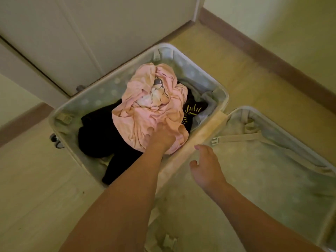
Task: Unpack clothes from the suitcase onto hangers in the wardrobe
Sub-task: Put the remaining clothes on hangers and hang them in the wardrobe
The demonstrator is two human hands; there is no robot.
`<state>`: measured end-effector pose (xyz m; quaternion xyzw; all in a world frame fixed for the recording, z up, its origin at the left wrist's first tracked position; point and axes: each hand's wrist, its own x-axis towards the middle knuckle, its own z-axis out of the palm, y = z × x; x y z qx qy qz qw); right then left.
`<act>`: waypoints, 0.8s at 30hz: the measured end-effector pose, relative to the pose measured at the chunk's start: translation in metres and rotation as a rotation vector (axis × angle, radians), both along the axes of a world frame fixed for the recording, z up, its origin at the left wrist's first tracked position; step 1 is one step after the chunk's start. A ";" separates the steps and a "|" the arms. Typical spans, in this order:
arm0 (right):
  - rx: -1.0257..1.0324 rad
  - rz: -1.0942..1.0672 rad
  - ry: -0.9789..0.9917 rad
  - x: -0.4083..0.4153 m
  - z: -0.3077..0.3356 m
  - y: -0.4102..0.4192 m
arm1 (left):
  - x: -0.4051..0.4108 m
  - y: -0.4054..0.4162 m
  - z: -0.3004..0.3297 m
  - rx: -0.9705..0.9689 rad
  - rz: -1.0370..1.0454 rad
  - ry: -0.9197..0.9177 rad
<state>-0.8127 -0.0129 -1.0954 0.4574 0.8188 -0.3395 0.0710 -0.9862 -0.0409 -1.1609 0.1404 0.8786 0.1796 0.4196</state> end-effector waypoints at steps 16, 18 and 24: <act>-0.192 -0.149 0.214 0.002 0.039 -0.044 | -0.010 -0.105 0.160 0.725 0.902 -0.233; -0.489 -0.424 0.307 -0.008 0.059 -0.054 | 0.005 -0.121 0.222 0.991 0.935 -0.558; -1.309 -0.778 0.604 -0.021 0.182 -0.111 | 0.028 -0.194 0.371 1.223 0.677 -0.817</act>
